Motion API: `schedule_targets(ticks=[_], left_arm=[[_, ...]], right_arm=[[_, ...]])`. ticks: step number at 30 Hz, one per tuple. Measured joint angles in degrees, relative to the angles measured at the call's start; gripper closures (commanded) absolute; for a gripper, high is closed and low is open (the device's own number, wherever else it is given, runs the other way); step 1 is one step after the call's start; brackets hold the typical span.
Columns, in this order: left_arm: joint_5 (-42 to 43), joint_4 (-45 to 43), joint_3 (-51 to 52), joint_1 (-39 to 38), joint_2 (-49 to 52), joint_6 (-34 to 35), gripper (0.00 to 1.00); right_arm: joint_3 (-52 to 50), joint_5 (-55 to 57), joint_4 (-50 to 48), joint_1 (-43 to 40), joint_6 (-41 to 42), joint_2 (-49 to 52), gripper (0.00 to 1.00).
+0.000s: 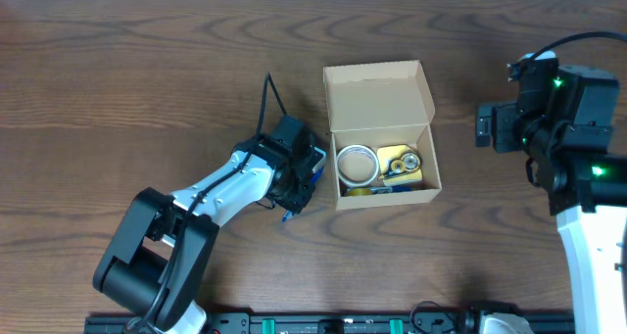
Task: Pack container
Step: 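Lift the blue pen with the left gripper over the box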
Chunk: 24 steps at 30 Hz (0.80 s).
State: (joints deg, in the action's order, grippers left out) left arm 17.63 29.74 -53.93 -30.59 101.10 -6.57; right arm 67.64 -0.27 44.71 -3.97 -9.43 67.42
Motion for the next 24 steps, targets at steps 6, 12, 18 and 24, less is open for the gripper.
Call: schedule_targets(ticks=[6, 12, 18, 24], left_arm=[[0.04, 0.07, 0.00, 0.00, 0.00, 0.81, 0.94], [0.11, 2.54, -1.49, -0.07, 0.74, 1.33, 0.94], [-1.42, 9.84, -6.75, -0.44, 2.73, 1.73, 0.94], [-4.59, 15.54, -15.10, -0.44, 2.73, 1.88, 0.94]], right_arm=[[0.00, 0.00, -0.07, 0.00, 0.02, 0.00, 0.01], [0.00, 0.00, -0.20, 0.00, 0.02, 0.00, 0.01], [0.00, -0.02, -0.20, 0.00, 0.02, -0.04, 0.01], [0.00, -0.02, -0.22, 0.00, 0.02, -0.07, 0.01]])
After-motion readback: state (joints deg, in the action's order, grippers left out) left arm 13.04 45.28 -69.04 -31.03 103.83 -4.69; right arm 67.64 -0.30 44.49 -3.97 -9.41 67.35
